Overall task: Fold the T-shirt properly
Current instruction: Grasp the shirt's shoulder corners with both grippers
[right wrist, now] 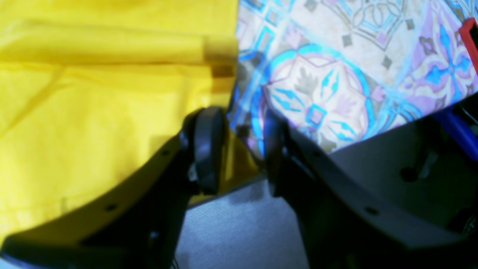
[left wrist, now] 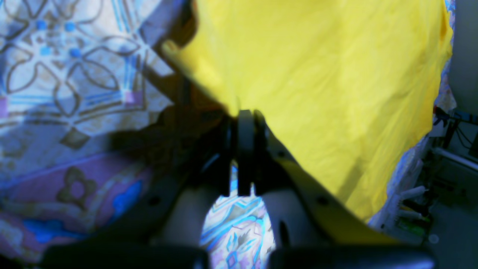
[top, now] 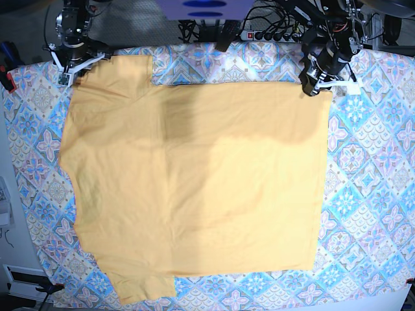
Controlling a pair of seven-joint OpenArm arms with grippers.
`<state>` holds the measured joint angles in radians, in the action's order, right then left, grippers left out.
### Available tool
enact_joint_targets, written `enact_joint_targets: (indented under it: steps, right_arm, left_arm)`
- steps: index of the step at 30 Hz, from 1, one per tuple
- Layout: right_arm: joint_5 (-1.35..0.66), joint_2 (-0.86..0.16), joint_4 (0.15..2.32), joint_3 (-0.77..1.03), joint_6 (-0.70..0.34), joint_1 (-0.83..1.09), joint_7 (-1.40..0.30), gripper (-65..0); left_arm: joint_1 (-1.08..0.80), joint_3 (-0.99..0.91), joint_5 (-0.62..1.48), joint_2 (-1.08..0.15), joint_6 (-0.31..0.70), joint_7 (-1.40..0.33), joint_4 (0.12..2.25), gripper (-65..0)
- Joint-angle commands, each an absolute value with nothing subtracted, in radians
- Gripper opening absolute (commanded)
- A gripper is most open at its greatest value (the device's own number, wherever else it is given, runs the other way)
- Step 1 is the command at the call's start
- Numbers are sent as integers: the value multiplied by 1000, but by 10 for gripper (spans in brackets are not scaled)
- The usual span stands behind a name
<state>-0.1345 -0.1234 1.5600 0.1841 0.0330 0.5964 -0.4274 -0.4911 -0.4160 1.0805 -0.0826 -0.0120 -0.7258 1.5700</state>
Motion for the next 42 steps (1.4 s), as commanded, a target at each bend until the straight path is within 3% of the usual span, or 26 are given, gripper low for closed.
enact_joint_targets:
  steps: [1,5,13,27,42]
  right_arm:
    - [-157,-120,1561,163,-10,604,-478,-453]
    - [-157,-120,1561,147,-10,598,-516,-462]
    - [-159,-120,1561,151,-10,596,-521,-650]
    - [-159,-119,1776,217,-12,702,-516,-649]
    - [-157,-119,1794,206,-21,714,-516,-650]
  left_arm:
    - [-493,-420,1090,-90,-4,-723,1583,-650]
    - [-493,-420,1090,-90,-4,-723,1583,-650]
    - [-493,-420,1090,-90,-4,-723,1583,-650]
    - [-515,-420,1092,-90,-4,-725,1584,-650]
    - [-521,-420,1092,-110,-2,-725,1584,-650]
